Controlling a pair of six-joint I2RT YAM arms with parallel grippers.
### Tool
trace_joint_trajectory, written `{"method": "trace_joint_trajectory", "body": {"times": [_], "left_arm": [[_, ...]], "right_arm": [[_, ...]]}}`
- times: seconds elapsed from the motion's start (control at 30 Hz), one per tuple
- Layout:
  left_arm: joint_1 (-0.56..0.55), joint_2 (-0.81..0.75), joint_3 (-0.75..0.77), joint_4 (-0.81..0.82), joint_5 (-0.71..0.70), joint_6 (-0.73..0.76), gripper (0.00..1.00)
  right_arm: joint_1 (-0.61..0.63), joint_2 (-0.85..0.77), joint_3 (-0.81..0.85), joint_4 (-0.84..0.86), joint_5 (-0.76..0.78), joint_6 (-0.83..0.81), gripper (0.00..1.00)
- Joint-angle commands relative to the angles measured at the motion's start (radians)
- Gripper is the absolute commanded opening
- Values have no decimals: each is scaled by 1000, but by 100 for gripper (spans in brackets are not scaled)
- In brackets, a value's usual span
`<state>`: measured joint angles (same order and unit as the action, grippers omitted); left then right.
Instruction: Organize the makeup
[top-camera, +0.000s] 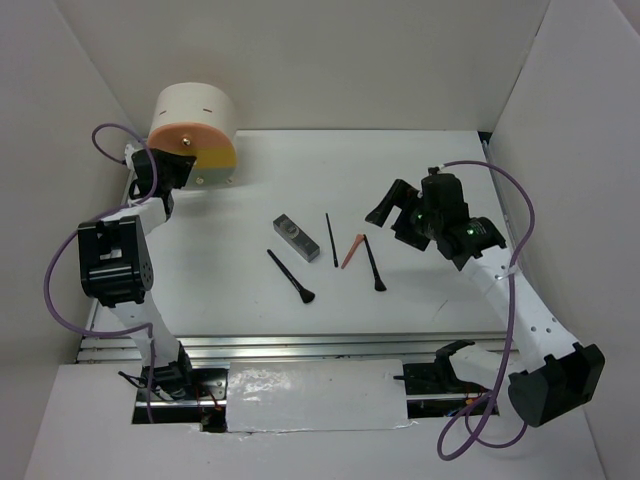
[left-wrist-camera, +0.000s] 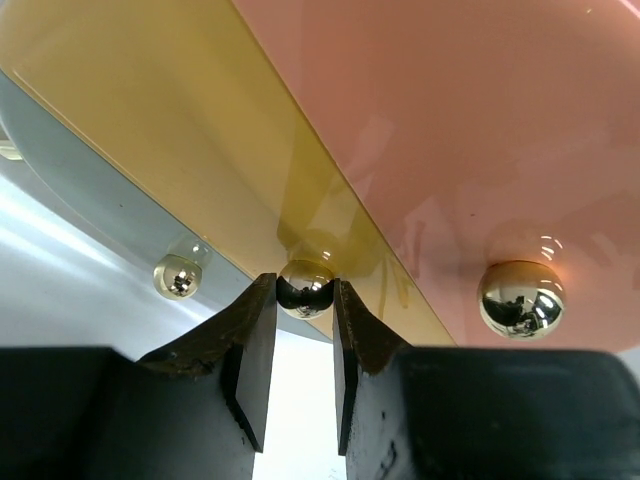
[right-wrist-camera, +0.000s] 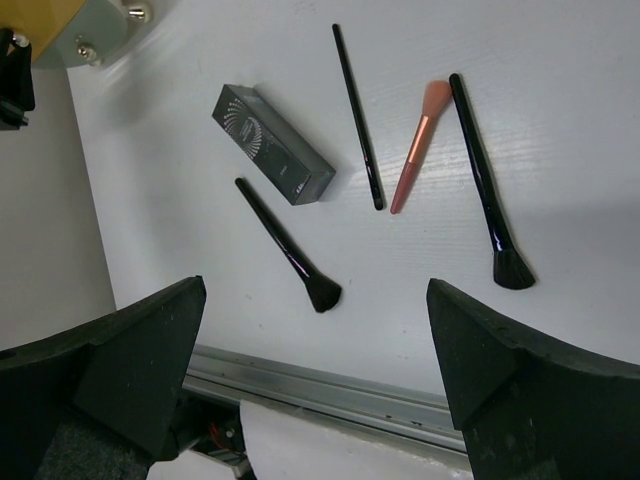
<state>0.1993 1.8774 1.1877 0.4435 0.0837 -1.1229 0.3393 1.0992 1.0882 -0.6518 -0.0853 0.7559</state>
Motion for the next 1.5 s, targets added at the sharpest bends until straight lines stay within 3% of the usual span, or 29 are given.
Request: {"method": "trace_joint_trajectory", "body": {"times": [0.0,1.13,1.2,1.3,1.37,1.4,1.47], "left_arm": [[11,-10,20,0,-19,55,18],[34,-374,-298,-84,-50,106,16],[32,-385,-312,-89,-50,109,20],[32,-385,-310,-106,-45,120,34],[32,-392,-318,-112,-42,114,47],[32,-406,-321,-115,-45,107,60],[32,-420,-324,-129,-64,97,73]], "right_arm": [[-6,7,41,3,12,-18,100],[-6,-24,-20,38,-50,-9,100],[-5,-32,-24,35,-48,-7,100],[-5,-45,-36,37,-51,-4,100],[-6,-51,-42,34,-54,-3,100],[-6,-53,-45,35,-56,-3,100],[-5,-59,-47,37,-56,-1,100]]}}
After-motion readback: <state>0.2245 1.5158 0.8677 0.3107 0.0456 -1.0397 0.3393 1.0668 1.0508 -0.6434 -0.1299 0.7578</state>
